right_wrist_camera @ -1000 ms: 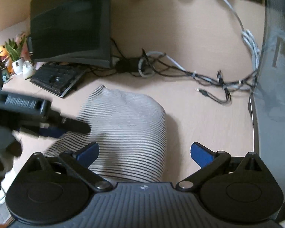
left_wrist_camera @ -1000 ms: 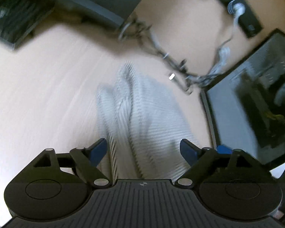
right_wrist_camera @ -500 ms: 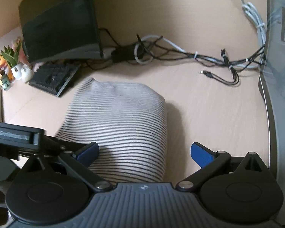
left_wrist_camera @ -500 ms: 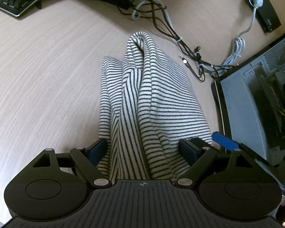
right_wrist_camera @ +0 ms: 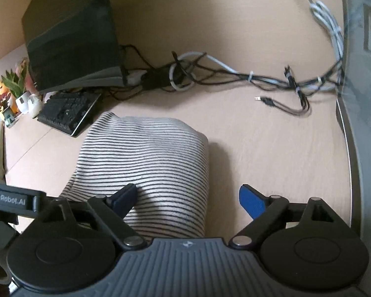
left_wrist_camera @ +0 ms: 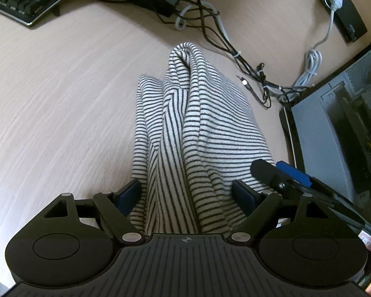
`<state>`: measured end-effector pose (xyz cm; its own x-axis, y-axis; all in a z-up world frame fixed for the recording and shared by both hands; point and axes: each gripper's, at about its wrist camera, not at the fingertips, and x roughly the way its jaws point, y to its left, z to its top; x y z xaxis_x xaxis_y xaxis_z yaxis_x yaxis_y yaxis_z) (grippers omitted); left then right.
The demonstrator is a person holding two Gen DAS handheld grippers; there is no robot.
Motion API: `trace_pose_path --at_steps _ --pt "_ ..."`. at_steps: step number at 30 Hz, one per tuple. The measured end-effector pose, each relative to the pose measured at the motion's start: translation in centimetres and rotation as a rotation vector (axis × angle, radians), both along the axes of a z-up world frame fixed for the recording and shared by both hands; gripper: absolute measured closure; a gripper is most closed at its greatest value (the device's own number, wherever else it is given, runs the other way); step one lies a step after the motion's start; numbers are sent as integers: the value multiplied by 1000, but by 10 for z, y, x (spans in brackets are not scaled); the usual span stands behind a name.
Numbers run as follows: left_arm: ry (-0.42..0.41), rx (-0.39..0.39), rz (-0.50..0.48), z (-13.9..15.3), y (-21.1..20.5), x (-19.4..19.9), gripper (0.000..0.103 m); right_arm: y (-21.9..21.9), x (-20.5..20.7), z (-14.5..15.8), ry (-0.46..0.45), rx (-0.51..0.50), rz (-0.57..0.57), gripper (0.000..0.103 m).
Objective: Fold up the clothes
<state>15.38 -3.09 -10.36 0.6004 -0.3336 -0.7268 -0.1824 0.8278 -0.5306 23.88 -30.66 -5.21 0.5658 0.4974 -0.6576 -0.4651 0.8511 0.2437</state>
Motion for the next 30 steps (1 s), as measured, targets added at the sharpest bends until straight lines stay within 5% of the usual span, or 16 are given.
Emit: trace_pose_path --at_steps 12,16,22,25,30 --pt "-2 53 -5 9 1 13 16 -8 6 -15 76 69 21 12" --pt "3 20 -26 -2 2 15 24 -10 7 -21 104 91 32 7" --pt "0 -47 -19 -7 9 16 21 -6 22 -29 140 126 62 2" --pt "-7 -20 -26 -8 5 14 34 4 24 -27 183 164 120 30" --pt "-17 -89 26 -12 21 -2 45 25 17 -13 165 189 135 44"
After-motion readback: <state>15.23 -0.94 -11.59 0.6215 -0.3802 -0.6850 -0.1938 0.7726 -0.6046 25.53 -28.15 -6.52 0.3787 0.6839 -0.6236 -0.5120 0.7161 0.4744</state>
